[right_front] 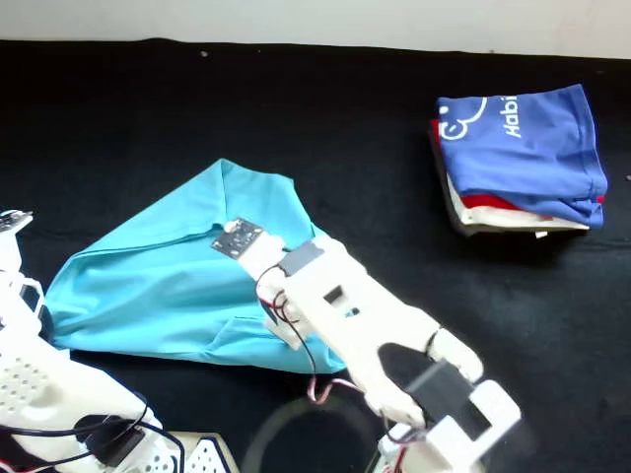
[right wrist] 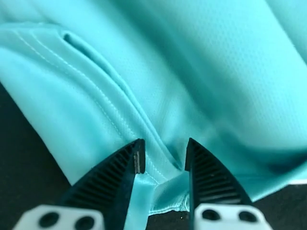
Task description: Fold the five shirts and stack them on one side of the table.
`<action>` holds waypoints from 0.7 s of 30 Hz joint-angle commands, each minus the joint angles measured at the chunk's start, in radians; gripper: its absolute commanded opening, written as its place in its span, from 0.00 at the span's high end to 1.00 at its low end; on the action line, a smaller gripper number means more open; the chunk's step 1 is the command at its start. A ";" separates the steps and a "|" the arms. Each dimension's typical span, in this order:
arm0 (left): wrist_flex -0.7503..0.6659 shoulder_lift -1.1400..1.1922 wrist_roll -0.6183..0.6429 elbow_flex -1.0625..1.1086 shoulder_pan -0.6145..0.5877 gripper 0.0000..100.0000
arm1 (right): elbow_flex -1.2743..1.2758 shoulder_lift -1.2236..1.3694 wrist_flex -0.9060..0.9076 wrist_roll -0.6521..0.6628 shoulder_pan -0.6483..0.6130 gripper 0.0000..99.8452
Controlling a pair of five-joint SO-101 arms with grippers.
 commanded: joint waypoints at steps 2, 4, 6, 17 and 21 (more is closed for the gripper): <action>-0.015 0.005 0.009 -0.004 0.010 0.99 | -0.102 0.134 -0.007 -0.011 0.047 0.86; -0.015 0.005 0.009 -0.004 0.010 0.99 | -0.151 0.197 -0.005 -0.011 0.088 0.86; -0.015 0.005 0.009 -0.004 0.010 0.99 | -0.205 0.234 -0.005 -0.011 0.133 0.94; 0.091 0.002 0.075 -0.047 0.145 0.99 | -0.604 0.303 0.008 -0.005 0.354 0.99; 0.187 0.002 0.158 -0.173 0.217 0.99 | -0.843 0.357 0.097 0.032 0.389 0.99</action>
